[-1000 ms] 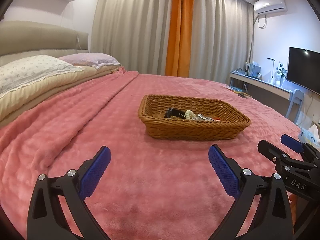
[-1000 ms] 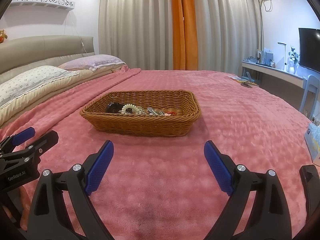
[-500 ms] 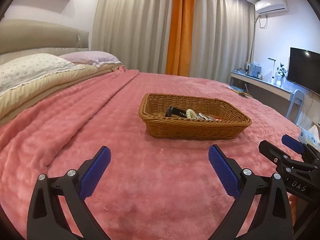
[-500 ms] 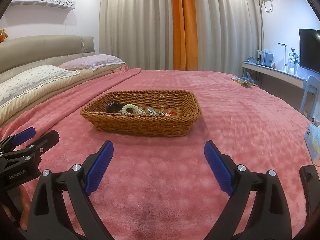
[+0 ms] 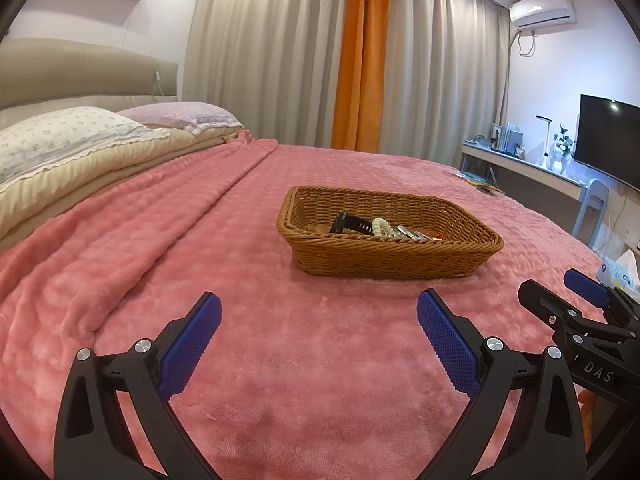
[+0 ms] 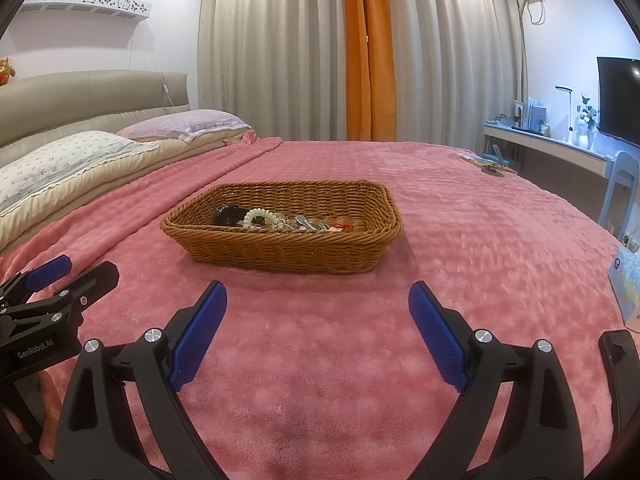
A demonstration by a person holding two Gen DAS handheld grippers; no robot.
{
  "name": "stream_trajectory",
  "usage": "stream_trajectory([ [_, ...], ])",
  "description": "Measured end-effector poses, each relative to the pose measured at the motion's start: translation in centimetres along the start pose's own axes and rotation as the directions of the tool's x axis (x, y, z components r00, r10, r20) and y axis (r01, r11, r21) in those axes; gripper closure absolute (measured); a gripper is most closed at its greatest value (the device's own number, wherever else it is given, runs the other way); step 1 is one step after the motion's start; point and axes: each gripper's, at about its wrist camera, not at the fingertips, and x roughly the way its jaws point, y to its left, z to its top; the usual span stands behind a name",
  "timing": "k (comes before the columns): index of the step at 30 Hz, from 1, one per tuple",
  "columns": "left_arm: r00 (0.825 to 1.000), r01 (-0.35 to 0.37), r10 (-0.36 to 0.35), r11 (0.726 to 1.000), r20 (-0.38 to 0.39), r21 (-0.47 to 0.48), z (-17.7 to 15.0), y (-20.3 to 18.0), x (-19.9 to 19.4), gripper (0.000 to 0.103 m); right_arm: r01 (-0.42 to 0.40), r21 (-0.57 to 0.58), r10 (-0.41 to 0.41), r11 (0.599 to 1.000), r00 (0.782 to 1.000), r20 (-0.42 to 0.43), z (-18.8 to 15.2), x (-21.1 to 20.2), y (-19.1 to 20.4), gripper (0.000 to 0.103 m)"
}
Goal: Organize jewelry
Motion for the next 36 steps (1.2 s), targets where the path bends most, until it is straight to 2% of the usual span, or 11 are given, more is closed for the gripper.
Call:
stream_trajectory([
  [30, 1.0, -0.008, 0.008, 1.0, 0.001, 0.004, -0.31, 0.14, -0.05, 0.008, 0.001, -0.002, -0.001, 1.0, 1.0, 0.0, -0.03, -0.07, 0.09, 0.015],
  [36, 1.0, -0.022, 0.022, 1.0, 0.02, 0.005, -0.52, 0.12, -0.46, 0.007, 0.001, -0.003, -0.001, 1.0, 1.0, 0.0, -0.04, -0.07, 0.09, 0.015],
])
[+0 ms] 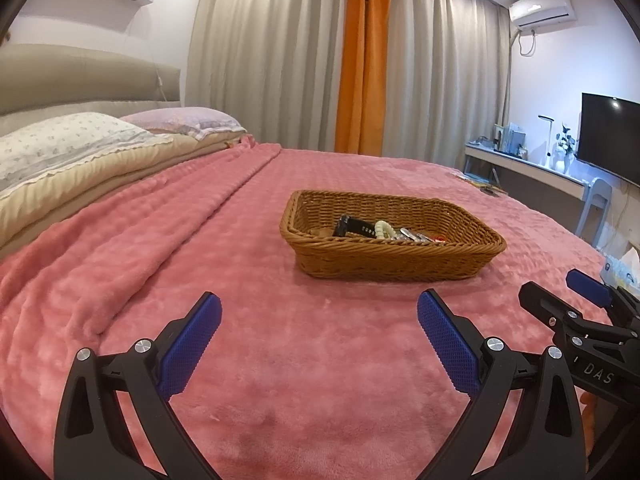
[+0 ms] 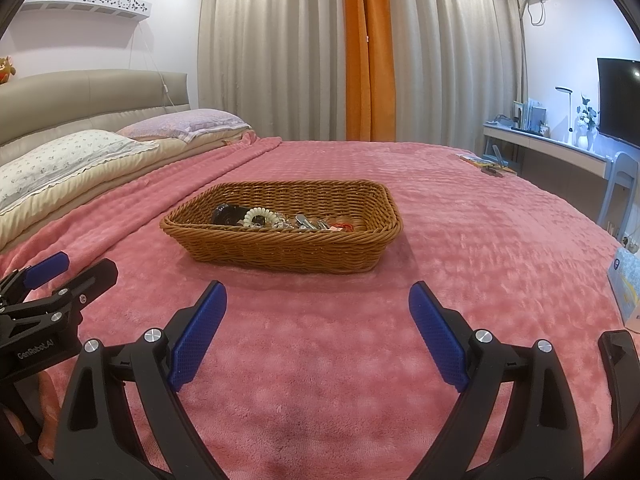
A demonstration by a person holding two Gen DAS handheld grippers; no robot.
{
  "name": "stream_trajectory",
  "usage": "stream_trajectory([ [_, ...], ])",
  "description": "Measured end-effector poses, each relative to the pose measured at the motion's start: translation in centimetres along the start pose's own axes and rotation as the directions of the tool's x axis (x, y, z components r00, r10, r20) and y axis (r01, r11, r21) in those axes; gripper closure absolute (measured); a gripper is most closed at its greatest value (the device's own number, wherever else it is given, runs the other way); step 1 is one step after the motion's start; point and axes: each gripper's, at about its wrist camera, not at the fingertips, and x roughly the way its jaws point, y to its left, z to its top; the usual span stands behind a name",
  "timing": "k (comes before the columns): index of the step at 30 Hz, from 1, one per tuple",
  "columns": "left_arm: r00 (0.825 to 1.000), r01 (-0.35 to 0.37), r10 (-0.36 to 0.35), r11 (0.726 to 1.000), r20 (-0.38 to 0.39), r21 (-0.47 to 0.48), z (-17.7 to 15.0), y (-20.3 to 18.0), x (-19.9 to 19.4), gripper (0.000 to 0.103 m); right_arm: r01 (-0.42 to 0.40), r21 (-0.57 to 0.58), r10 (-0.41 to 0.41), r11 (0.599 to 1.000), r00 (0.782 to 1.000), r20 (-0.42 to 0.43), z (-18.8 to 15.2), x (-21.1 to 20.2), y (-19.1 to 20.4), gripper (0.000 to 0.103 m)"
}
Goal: Organize jewelry
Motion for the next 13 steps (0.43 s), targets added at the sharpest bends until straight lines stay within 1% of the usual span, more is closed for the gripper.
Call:
stream_trajectory([
  [2, 1.0, 0.009, -0.009, 1.0, 0.017, 0.001, 0.17, -0.03, -0.28, 0.007, 0.0, -0.001, 0.0, 1.0, 1.0, 0.0, -0.02, -0.01, -0.06, 0.014],
  [5, 1.0, 0.012, -0.012, 1.0, 0.019, 0.01, 0.24, -0.26, -0.44, 0.007, 0.001, -0.001, -0.001, 1.0, 1.0, 0.0, -0.01, 0.0, -0.02, 0.014],
  [10, 1.0, -0.007, 0.007, 1.0, 0.004, 0.008, 0.41, -0.35, -0.23, 0.007, 0.0, 0.0, 0.0, 1.0, 1.0, 0.0, -0.03, 0.0, -0.06, 0.013],
  [13, 1.0, -0.004, 0.004, 1.0, 0.0, 0.002, 0.5, -0.28, -0.14, 0.007, 0.0, -0.001, 0.0, 1.0, 1.0, -0.001, -0.02, 0.01, 0.02, 0.013],
])
